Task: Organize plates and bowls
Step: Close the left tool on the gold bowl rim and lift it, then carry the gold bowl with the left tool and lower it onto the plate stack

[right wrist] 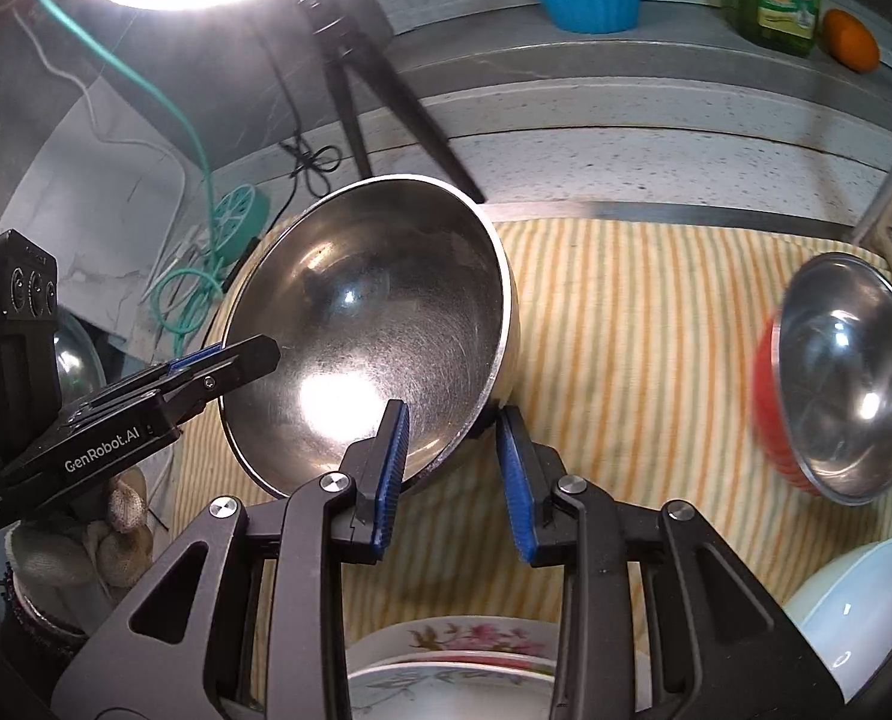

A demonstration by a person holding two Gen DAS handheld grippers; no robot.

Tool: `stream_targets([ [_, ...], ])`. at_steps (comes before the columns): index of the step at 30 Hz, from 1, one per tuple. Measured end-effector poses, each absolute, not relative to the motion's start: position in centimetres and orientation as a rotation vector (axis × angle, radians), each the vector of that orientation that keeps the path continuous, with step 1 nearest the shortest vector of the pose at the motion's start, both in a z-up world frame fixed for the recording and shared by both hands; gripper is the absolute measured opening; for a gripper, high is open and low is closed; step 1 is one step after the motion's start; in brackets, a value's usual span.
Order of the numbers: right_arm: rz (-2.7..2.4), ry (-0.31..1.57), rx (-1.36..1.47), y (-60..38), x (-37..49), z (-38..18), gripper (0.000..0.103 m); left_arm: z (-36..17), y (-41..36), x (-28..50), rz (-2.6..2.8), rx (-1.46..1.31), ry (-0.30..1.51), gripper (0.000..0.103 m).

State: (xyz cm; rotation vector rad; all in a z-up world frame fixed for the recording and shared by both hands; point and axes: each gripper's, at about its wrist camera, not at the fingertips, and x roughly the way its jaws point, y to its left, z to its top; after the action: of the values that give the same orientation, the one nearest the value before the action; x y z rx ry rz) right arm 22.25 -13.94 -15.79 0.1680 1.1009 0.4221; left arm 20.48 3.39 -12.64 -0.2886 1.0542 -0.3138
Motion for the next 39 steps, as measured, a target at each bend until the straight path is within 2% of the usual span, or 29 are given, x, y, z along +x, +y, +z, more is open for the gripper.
stream_targets([
  [18,0.547,1.13,0.08,-5.5,20.8,-16.7,0.032,-13.0,11.3,16.6,-0.173,-0.357,1.041,0.024],
  [39,0.581,1.143,0.056,-4.9,17.8,-16.3,0.032,-12.4,12.3,12.5,-0.159,-0.378,1.034,0.024],
])
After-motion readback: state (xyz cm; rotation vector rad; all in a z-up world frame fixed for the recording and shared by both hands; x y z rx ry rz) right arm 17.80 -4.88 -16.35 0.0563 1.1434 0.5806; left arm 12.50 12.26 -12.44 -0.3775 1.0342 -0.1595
